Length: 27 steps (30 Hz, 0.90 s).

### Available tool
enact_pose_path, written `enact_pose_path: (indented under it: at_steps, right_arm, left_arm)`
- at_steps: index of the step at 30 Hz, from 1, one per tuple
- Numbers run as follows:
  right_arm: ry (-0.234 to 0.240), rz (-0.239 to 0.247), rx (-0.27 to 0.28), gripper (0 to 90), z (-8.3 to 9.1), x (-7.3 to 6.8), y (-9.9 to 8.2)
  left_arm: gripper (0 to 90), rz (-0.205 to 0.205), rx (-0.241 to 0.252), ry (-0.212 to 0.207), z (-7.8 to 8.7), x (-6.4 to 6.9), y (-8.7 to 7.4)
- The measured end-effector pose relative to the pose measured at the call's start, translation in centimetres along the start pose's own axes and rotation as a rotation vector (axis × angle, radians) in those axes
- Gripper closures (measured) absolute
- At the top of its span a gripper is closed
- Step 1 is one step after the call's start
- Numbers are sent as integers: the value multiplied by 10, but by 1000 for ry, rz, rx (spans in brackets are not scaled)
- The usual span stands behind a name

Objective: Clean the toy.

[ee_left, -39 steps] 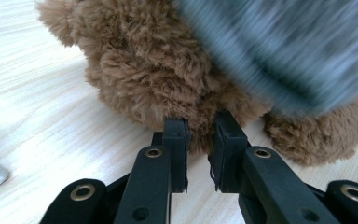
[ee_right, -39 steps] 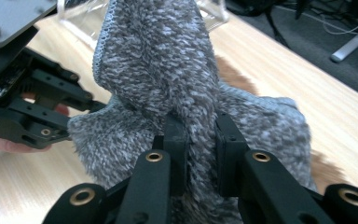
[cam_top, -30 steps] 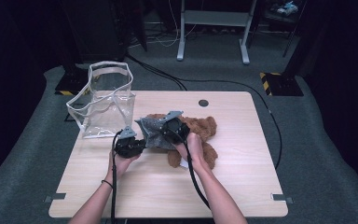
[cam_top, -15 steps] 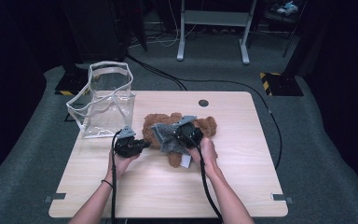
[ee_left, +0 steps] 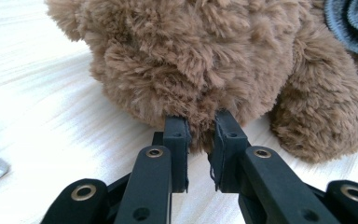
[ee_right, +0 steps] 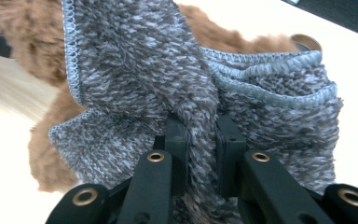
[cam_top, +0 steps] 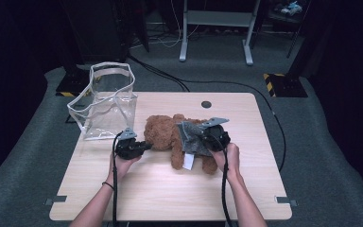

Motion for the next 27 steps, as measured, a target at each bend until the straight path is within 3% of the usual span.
enact_pose_path:
  at_steps: [5, 9, 12, 16, 18, 20, 26, 27]
  right_arm:
    - [-24, -44, -18, 793, 0, 14, -22]
    - [-43, -91, -75, 793, -1, 26, -43]
    - [-64, -120, -76, 792, 3, 37, -50]
    - [-83, -151, 3, 791, 18, 50, -41]
    - [-76, -146, 55, 790, 23, 53, -32]
    - [-80, -142, 71, 790, 22, 54, -24]
    - [-42, -147, 28, 790, -6, 47, -15]
    - [-35, -123, 22, 790, -11, 46, -17]
  left_arm:
    - [783, 5, -6, -2, 0, -2, -2]
    - [783, 14, -9, 0, -1, -2, -2]
    - [783, 12, -13, 2, -1, -3, -3]
    - [783, 10, -16, 0, -2, -3, -3]
    - [783, 14, -16, -1, -2, -3, -3]
    - [783, 15, -21, -5, -3, -3, -3]
    - [783, 18, -30, -10, -5, -4, -4]
    - [783, 18, -33, -10, -5, -4, -4]
Point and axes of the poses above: each handheld gripper's, and its own axes: z roughly backward along the jaws, y roughly out of its top, x roughly to its right, the point moved 7 cm from there along -z, roughly forward along the jaws, and after that the axes turned 10 degrees about z, right-handed, at the moved point
